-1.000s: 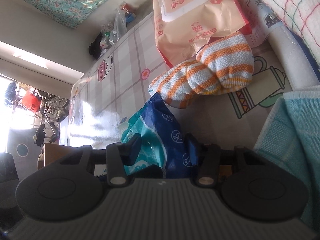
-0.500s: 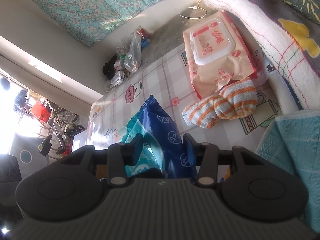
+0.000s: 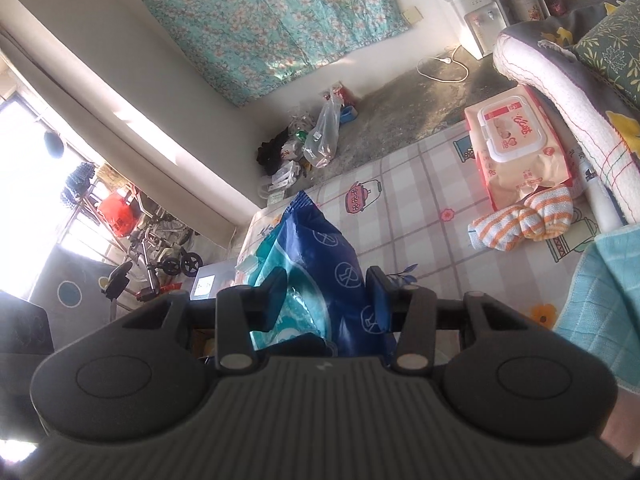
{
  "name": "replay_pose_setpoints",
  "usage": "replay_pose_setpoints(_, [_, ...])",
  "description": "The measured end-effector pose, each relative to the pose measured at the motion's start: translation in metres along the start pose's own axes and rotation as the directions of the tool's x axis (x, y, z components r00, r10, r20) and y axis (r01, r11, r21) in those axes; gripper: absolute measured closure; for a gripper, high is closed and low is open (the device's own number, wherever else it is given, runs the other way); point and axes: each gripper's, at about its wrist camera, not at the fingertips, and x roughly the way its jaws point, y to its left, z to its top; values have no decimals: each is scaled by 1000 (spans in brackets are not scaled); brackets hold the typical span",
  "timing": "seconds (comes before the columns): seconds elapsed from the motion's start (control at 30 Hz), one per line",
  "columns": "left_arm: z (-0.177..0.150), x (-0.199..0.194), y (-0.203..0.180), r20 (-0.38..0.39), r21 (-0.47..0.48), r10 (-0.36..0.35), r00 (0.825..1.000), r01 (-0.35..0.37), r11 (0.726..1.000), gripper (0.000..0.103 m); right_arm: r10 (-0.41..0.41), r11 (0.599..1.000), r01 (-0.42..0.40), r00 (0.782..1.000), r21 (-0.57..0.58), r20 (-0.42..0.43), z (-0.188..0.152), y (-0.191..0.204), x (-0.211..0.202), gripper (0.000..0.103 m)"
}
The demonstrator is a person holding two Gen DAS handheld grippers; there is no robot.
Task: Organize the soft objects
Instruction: 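Lift the wet-wipes pack with both grippers and carry it over the box, then lower the wet-wipes pack into the box with the left gripper and open it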
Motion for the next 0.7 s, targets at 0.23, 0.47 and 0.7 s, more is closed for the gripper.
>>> replay_pose_setpoints(0.23, [-20, -51, 50, 30, -59, 20, 999, -18, 998, 53, 53, 998, -55, 998, -42, -44, -35, 66, -2, 60])
replay_pose_setpoints(0.47, [-50, -96, 117, 42, -130, 64, 997, -58, 990, 53, 114, 989, -125, 984, -75, -137, -83, 131, 16, 60])
replay_pose_setpoints(0.7, [-85, -108, 180, -10, -213, 108, 994, -107, 971, 54, 132, 984, -158, 954, -78, -270, -141, 164, 52, 59])
